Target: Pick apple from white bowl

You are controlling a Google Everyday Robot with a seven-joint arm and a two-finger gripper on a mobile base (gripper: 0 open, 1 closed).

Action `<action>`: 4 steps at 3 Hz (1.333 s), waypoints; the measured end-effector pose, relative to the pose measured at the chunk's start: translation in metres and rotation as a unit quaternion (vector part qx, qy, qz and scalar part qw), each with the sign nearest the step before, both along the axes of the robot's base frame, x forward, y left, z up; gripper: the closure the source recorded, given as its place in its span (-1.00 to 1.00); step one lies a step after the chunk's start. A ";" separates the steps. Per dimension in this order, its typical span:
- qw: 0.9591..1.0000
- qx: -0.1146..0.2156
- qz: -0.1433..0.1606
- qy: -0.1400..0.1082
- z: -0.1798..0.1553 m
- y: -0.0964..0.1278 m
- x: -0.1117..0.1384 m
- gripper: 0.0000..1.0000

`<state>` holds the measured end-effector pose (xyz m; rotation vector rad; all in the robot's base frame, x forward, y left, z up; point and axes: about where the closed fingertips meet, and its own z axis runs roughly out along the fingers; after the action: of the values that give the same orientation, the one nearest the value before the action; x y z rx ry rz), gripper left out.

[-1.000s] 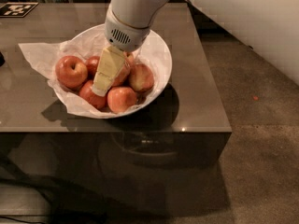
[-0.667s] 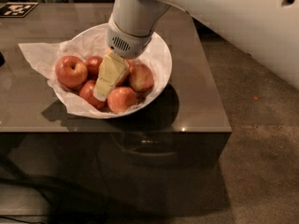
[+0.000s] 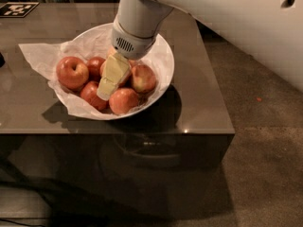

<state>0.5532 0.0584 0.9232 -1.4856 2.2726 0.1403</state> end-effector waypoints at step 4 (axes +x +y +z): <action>1.000 0.000 0.000 0.000 0.000 0.000 0.000 0.18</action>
Offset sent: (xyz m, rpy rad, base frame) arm 0.0000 0.0000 0.0000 0.0000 0.0000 0.0000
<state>0.5532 0.0584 0.9231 -1.4858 2.2726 0.1403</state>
